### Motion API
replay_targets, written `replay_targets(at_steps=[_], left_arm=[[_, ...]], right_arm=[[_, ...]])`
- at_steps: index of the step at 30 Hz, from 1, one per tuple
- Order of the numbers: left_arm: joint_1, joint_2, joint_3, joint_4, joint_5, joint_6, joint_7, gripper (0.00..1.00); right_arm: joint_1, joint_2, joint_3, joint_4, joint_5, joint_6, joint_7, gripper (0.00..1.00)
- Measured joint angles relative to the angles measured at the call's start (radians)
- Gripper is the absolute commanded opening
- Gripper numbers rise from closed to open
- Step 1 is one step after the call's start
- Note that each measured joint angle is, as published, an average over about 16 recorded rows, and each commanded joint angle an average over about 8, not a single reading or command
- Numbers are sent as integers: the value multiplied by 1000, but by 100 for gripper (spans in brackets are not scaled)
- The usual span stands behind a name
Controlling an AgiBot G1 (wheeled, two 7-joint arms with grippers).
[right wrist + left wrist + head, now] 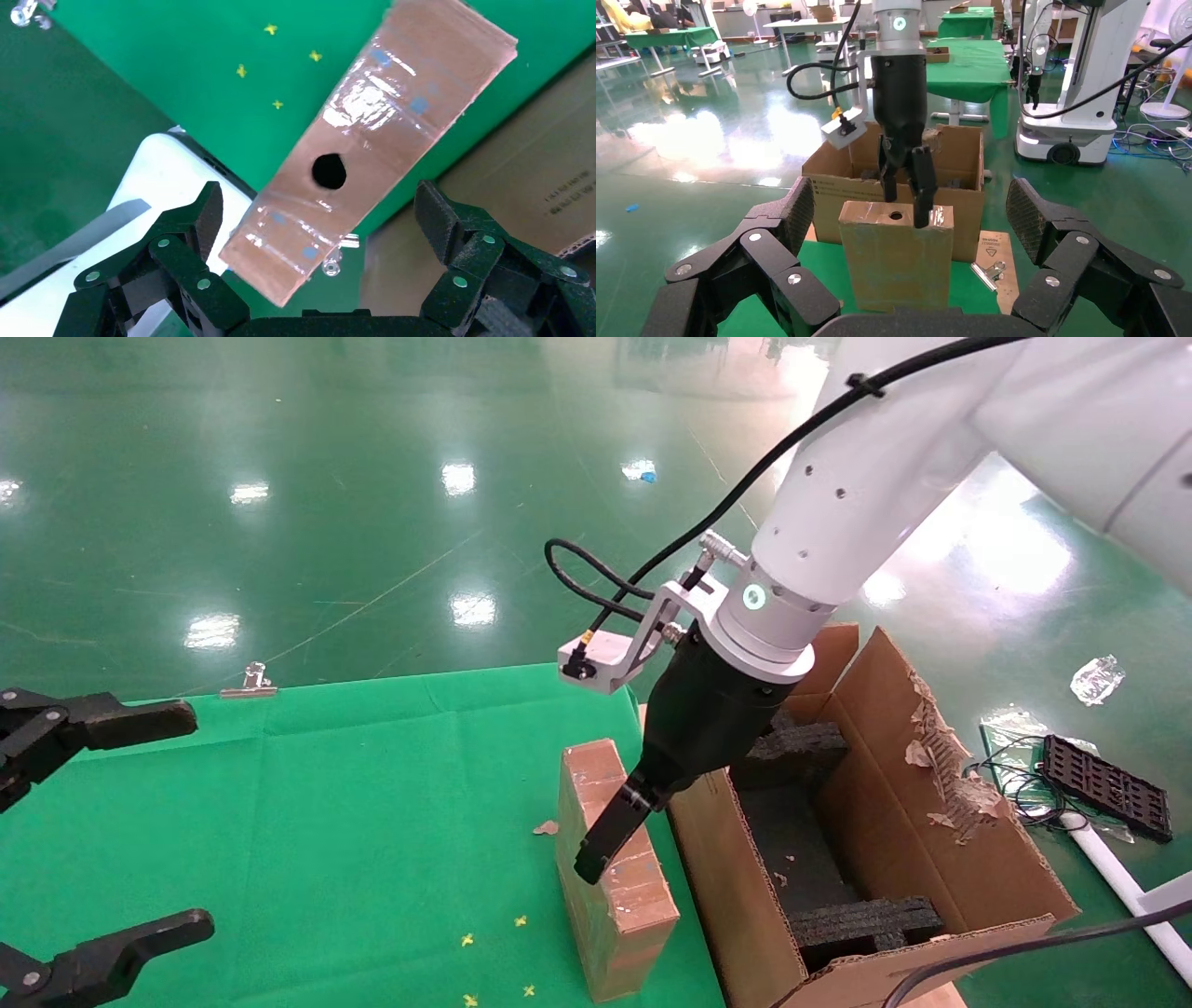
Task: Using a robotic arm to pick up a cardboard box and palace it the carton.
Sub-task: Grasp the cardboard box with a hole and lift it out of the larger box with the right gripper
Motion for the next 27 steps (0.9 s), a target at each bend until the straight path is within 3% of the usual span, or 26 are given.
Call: replay_targets(at_steps=[2, 6, 8, 9, 15, 18, 21, 27], left_arm=[[0, 0, 0, 0, 0, 0, 0, 100], [0, 0, 0, 0, 0, 0, 0, 97], [0, 0, 1, 0, 0, 0, 0, 87], [0, 0, 1, 0, 0, 0, 0, 80], [0, 0, 1, 0, -1, 0, 1, 25], [0, -1, 1, 0, -1, -1, 1, 9], [0, -1, 1, 0, -1, -1, 1, 1], [0, -1, 2, 0, -1, -1, 1, 0]], right_arm=[[-7, -15, -13, -22, 5, 1, 5, 80], [-16, -41, -37, -53, 6, 3, 12, 31], [-19, -52, -48, -63, 6, 5, 14, 9], [-21, -57, -53, -67, 5, 6, 14, 4], [-27, -77, -76, -81, 1, 12, 17, 0], [-29, -84, -85, -84, -1, 15, 18, 0], [-32, -88, -92, -86, -2, 17, 18, 0], [-38, -93, -106, -90, -4, 18, 15, 0]])
